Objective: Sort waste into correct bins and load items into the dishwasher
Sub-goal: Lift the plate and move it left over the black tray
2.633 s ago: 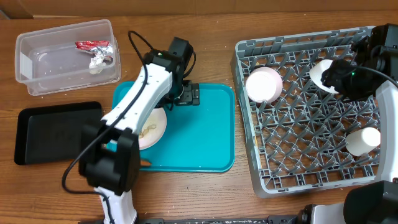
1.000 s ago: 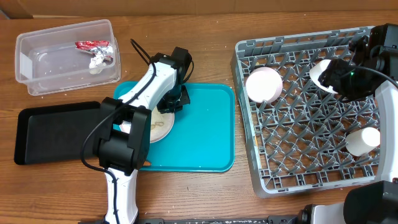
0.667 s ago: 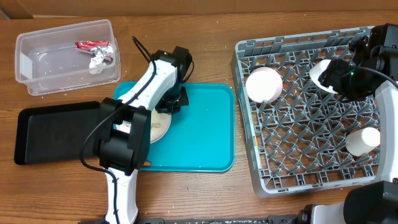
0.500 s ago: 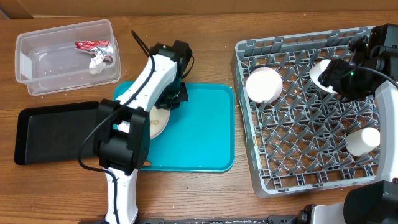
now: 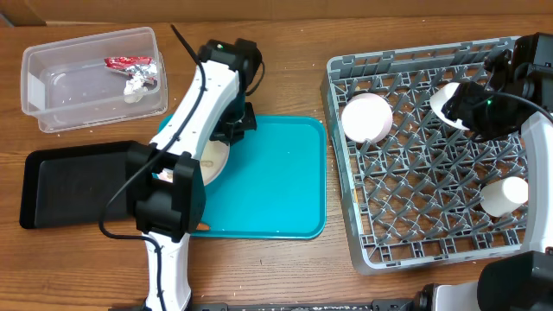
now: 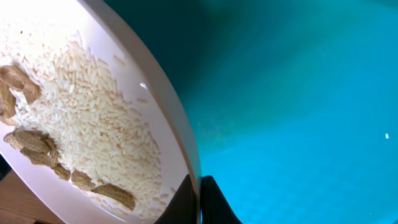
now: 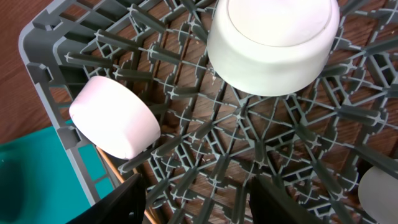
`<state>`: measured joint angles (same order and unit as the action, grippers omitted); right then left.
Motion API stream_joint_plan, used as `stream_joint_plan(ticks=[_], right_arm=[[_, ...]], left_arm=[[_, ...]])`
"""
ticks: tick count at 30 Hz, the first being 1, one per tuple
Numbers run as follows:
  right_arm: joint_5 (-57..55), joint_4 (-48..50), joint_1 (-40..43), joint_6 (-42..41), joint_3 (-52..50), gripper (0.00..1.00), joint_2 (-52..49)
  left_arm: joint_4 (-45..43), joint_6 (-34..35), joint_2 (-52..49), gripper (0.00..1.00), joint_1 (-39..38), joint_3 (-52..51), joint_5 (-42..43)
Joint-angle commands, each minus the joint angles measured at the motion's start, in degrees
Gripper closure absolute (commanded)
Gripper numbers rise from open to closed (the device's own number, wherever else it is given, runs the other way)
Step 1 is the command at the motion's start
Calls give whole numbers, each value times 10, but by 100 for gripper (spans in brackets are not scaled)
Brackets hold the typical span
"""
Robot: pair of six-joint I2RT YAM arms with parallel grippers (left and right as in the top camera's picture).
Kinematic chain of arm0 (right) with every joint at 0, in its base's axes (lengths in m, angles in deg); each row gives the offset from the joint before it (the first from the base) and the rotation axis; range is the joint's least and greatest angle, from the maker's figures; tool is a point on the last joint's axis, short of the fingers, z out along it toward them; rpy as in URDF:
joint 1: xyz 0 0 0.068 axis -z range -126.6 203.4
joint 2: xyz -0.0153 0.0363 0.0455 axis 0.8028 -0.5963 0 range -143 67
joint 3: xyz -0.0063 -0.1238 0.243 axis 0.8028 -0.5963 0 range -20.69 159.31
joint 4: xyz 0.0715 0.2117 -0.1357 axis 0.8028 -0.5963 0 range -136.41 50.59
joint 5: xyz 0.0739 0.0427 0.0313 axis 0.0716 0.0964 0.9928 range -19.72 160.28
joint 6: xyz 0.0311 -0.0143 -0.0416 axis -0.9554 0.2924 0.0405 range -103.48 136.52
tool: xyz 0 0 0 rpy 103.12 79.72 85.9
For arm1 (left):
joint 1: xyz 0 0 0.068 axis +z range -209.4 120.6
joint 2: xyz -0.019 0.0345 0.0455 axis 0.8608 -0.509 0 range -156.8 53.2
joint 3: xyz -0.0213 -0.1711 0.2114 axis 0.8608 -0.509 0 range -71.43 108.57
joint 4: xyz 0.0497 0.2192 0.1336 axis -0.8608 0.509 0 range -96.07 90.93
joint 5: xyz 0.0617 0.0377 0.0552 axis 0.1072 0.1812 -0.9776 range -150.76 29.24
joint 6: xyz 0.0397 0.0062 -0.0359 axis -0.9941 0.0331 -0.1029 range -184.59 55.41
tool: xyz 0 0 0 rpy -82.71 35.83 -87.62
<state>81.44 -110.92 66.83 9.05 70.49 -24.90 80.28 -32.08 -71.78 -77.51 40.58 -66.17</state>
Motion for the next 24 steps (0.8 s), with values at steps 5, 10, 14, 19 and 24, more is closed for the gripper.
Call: stream_joint_plan(ticks=[5,10,14,19,24], right_arm=[[3,3,-2,3,4,44,1],[3,3,-2,3,4,44,1],[-3,4,-2,3,4,44,1],[-8,3,-2,3,4,44,1],[-8,6,-2,3,4,44,1]], left_arm=[[61,-15,-7,96,61,85,-11],[69,-43,5,96,108,101,0],[68,-79,18,96,155,101,51],[73,-137,26,96,208,101,122],[74,-177,27,96,261,101,172]])
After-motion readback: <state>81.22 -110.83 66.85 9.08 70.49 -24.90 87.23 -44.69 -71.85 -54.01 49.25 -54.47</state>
